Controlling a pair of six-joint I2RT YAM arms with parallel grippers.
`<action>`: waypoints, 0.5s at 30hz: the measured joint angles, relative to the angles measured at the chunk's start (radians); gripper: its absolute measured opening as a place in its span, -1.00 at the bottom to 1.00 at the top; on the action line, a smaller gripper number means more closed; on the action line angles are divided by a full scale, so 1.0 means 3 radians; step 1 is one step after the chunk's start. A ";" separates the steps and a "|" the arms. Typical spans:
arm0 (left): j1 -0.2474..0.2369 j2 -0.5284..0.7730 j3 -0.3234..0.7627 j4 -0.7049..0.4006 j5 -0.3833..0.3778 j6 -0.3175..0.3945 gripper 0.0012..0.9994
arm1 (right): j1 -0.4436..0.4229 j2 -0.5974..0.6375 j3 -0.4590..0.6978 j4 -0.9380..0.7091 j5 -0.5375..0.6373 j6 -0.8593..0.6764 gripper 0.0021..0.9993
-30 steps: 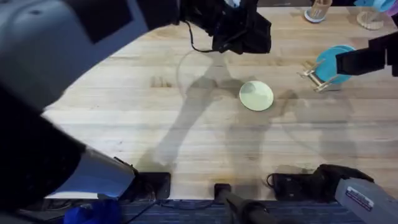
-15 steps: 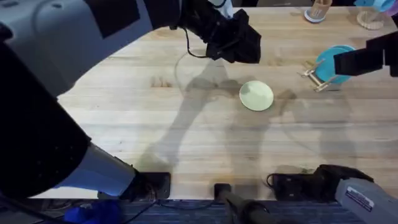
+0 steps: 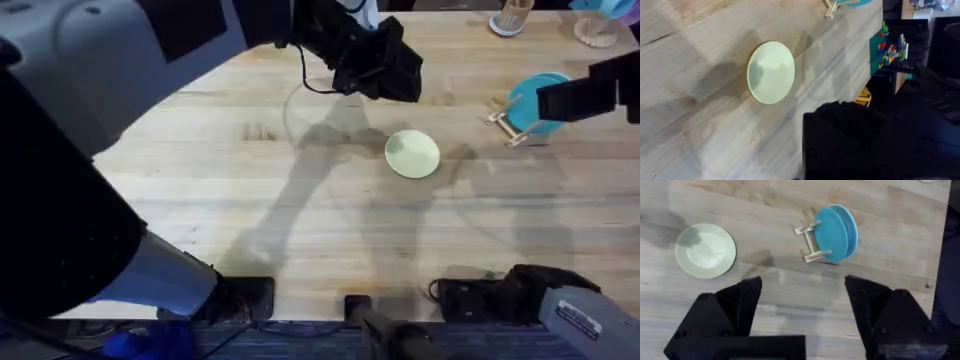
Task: Pick up the plates from the table one by one and place each into a slot on the dish rack.
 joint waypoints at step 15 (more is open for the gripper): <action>-0.0002 0.0220 0.0000 0.0019 0.0068 0.0041 -0.92 | 0.0000 0.0000 0.0000 -0.0001 0.0000 0.0000 0.99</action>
